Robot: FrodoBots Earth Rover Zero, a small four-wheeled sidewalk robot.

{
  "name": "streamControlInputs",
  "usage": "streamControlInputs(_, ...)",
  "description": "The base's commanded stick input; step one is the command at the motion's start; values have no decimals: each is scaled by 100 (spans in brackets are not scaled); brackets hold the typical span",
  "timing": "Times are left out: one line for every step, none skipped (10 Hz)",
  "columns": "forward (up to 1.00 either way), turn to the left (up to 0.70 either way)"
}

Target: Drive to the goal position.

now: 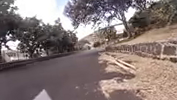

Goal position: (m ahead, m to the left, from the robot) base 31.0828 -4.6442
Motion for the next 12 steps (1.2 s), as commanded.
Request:
streamControlInputs(45, 0)
streamControlInputs(45, 0)
streamControlInputs(45, 0)
streamControlInputs(45, 0)
streamControlInputs(45, 0)
streamControlInputs(45, 0)
streamControlInputs(45, 0)
streamControlInputs(45, 0)
streamControlInputs(45, 0)
streamControlInputs(60, 0)
streamControlInputs(60, 0)
streamControlInputs(60, 0)
